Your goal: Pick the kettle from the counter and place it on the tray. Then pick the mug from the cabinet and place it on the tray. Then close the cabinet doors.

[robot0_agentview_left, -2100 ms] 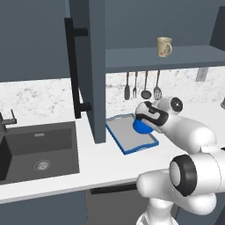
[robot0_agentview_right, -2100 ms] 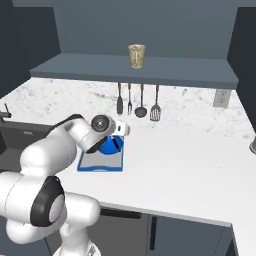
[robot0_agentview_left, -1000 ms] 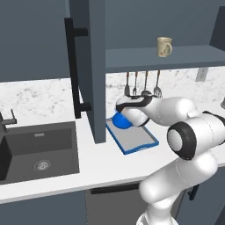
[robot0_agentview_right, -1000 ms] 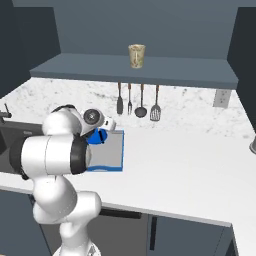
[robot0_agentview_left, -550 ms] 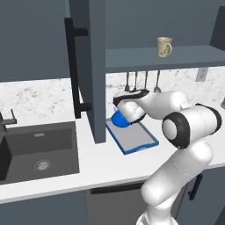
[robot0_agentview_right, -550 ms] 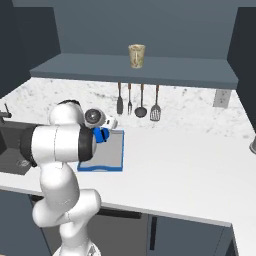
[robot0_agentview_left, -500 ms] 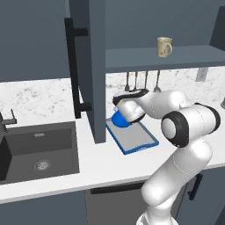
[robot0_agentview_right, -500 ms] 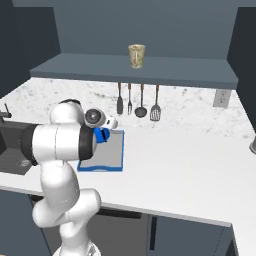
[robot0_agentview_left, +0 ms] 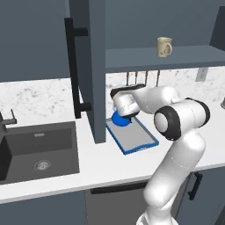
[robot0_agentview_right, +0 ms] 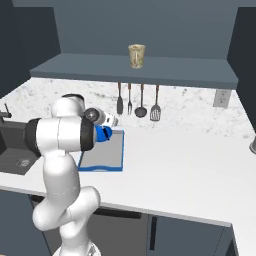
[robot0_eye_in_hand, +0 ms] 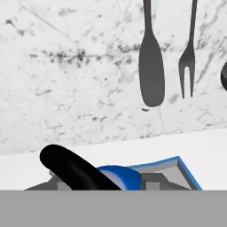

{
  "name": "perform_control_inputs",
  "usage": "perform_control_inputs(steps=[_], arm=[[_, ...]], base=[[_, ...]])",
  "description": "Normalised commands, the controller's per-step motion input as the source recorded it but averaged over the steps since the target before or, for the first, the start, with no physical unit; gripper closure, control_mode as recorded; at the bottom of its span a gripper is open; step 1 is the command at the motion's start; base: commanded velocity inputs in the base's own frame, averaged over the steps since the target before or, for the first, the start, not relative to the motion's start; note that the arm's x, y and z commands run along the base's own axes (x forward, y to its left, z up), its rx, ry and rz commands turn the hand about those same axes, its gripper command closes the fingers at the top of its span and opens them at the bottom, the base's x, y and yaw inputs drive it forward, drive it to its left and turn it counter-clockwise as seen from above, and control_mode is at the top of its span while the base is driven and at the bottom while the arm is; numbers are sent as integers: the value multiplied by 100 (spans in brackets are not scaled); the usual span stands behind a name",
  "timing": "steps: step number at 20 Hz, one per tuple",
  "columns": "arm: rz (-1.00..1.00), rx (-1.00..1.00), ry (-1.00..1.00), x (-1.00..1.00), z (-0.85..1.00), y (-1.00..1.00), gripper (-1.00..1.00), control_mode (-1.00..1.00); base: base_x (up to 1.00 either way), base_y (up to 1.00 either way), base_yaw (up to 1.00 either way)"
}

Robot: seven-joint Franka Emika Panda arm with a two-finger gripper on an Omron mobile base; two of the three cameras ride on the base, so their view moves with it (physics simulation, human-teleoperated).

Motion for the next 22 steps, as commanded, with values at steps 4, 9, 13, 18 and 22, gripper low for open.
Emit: perform_control_inputs(steps=[4, 9, 13, 18, 22], arm=[[0, -3, 0, 10, -44, -5, 100, -100], [0, -1, 0, 0, -43, -11, 100, -100], [0, 0, -3, 5, -33, -6, 100, -100], [0, 0, -7, 4, -32, -1, 100, -100], [0, 0, -7, 0, -31, 0, 100, -100]], base=[[0, 0, 0], [0, 0, 0], [0, 0, 0], [0, 0, 0], [0, 0, 0]])
